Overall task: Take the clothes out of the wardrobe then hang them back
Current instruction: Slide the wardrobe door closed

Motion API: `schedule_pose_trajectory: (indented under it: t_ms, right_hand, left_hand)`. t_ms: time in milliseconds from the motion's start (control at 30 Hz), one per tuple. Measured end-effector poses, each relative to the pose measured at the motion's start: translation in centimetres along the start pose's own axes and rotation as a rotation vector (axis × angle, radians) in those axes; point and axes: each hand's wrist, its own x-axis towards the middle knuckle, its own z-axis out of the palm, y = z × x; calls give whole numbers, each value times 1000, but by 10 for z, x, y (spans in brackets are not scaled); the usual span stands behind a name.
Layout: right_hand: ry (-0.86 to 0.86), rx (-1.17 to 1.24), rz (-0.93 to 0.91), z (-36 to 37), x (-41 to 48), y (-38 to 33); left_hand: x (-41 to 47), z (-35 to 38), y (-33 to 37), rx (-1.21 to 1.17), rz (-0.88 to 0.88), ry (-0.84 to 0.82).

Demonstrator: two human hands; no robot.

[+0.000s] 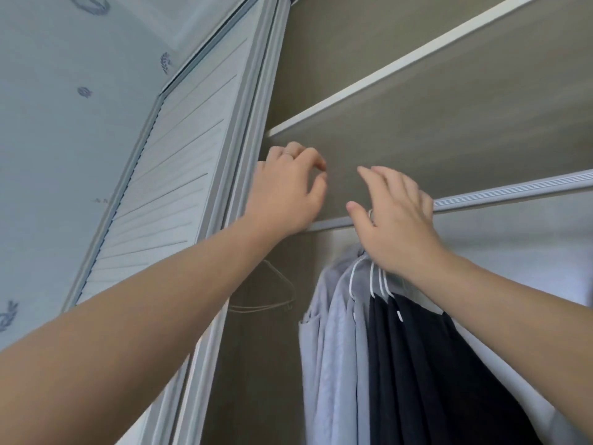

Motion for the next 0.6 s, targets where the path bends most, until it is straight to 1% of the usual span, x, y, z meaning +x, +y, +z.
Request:
schedule_pose_trajectory:
  t_ms: [100, 200, 300, 400, 467, 533, 600]
  right_hand:
    - [-35, -28, -133, -3, -11, -44]
    - [-70, -69, -299, 1, -22, -92]
    - [-140, -78, -411, 20, -35, -149]
    - [-214, -86, -409, 48, -41, -204]
    - [-277, -107, -397, 67, -42, -238]
    - [-374, -157, -393, 89, -46, -267]
    - [-435, -221, -389, 112, -53, -289]
  left_hand:
    - [-6, -33, -40, -21, 19, 92]
    - [-23, -55, -92, 3, -57, 154]
    - [-55, -68, -151, 49, -181, 142]
    - [-100, -73, -203, 17, -351, 54]
    - [-132, -75, -232, -9, -461, -44]
    - [-162, -72, -259, -51, -569, -141]
    - [-190, -67, -278, -109, -641, -239]
